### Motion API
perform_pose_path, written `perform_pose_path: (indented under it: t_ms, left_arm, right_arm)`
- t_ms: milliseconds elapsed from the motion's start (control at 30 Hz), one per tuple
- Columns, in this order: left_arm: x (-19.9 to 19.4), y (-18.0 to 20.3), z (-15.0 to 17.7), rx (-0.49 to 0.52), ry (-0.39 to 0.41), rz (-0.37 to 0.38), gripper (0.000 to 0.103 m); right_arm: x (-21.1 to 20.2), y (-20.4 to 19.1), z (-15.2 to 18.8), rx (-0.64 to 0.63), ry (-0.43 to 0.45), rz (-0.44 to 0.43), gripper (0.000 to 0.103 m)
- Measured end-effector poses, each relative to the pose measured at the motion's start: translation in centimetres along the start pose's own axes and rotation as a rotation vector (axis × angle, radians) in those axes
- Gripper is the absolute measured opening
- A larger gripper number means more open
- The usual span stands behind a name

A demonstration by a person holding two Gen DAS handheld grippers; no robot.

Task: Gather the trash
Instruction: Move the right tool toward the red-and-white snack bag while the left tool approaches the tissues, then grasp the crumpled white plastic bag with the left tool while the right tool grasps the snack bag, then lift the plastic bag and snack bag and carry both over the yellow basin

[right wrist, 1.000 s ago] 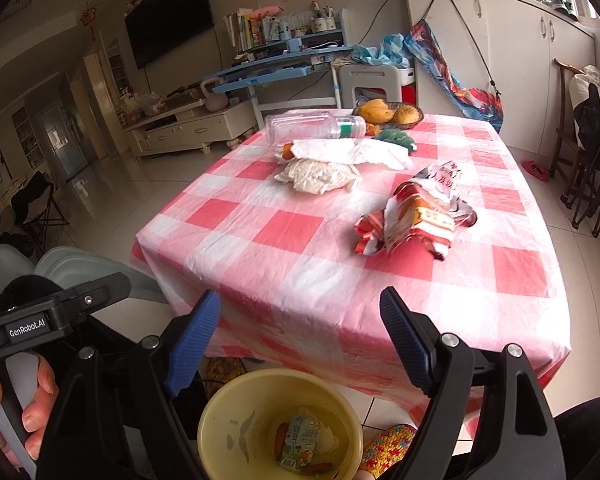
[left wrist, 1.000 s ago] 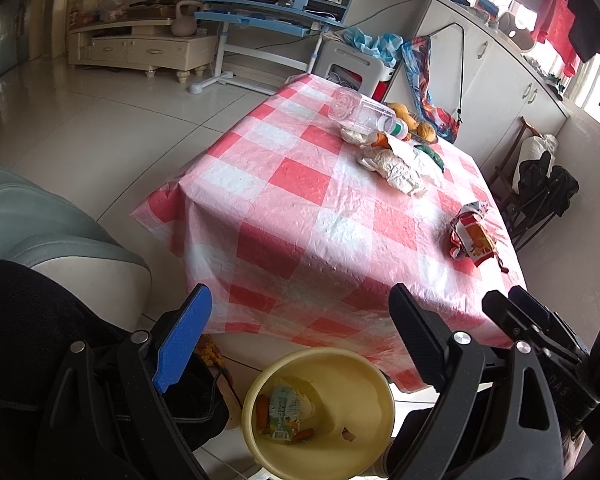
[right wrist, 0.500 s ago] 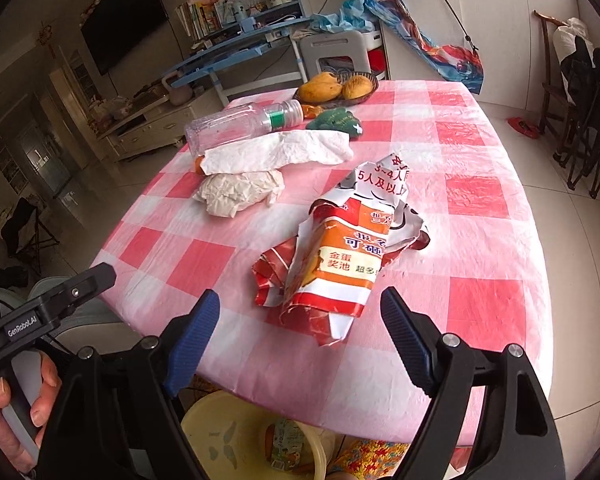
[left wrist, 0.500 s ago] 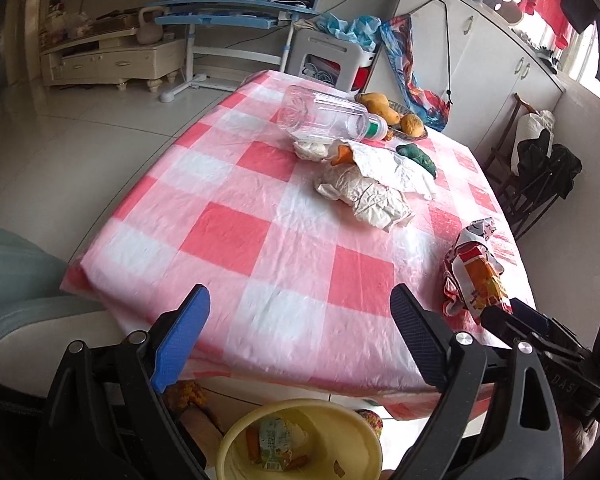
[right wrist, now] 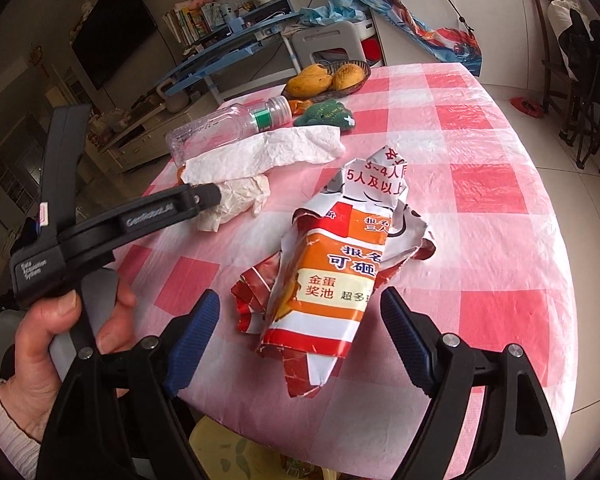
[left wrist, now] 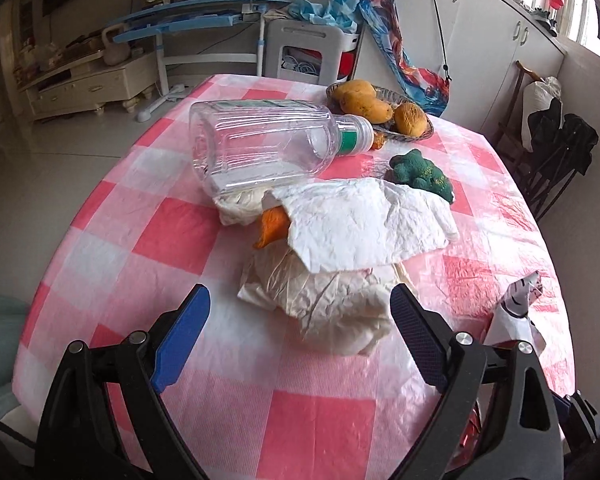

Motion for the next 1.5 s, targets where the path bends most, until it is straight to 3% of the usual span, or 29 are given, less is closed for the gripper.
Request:
perform_pose_path:
  t_ms: [67,133,167,200,333,667,733,833,900,933,967,1000,1067,1233,1500]
  left_arm:
    - [1.0,0.7,-0.3,0.032,-0.015,0.008,0.083]
    - [1.8,0.9,-0.4,0.042,-0.039,0.027,0.05]
    - [1.9,0.8,-0.6,0.038,-0.038,0.042,0.047]
    - [1.9,0.6,-0.6,0.037,-0.046,0.056,0.038]
    - [0.8,-0.6,0.0,0.042,-0.088,0.098,0.028]
    - [-4.5,-5.9,4.2,-0.006,-0.193,0.142,0.029]
    - [-5.0,-6.8,5.2,0.0,-0.187,0.12,0.041]
    - [-5.4,-7.4,5.5,0.007,-0.151,0.086,0.05]
    - [-5.6,-7.3,5.6,0.015,-0.128,0.082,0.05]
    - [-5.6,-7.1,5.8,0.03,-0.119,0.079,0.045]
    - [-5.7,-7.0,5.9,0.043,-0.115,0.081,0.037]
    - [-5.8,-6.7,6.0,0.045,-0.123,0.094,0.028]
    - [-6.7,-6.5,5.9,0.033,-0.109,0.132,0.024]
    - [-9.5,-6.8,5.7,0.01,-0.061,0.179,0.023]
    - [-12.1,-8.5,6.8,-0.028,-0.037,0.191,0.023]
  right_arm:
    - [0.3,0.0,-0.2,0.001,-0.002,0.002,0.079]
    - [0.4,0.1,-0.3,0.005,-0.001,0.004,0.079]
    - [0.4,0.2,-0.3,0.008,0.001,0.004,0.079]
    - [0.4,0.1,-0.3,0.008,0.002,0.006,0.079]
    - [0.2,-0.2,-0.1,0.006,0.003,0.003,0.079]
    - [-0.5,0.0,0.0,0.024,0.02,0.022,0.078]
    - [-0.5,0.2,0.1,0.026,0.017,0.03,0.075]
    - [-0.3,0.4,0.2,0.025,0.01,0.045,0.068]
    - [-0.3,0.4,0.3,0.02,0.004,0.048,0.058]
    - [-0.3,0.4,0.3,0.017,0.002,0.05,0.051]
    - [-0.2,0.4,0.3,0.017,-0.003,0.04,0.037]
    - [-0.1,0.4,0.3,0.02,-0.004,0.031,0.032]
    - [-0.4,0.2,0.1,0.009,0.01,0.032,0.014]
    - [-1.6,-1.2,-0.4,-0.033,0.057,0.016,0.01]
    - [-3.9,-5.1,0.2,-0.11,0.097,-0.081,0.009]
Point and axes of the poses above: each gripper's, at about its wrist camera, not at the fingertips, and x roughly the way its jaws point, y to its right, z to its underside, the point moved 7 cm from there along x, roughly the way its jaws point, and after that the axes turned 14 degrees about -x, right-handed, at the moved point
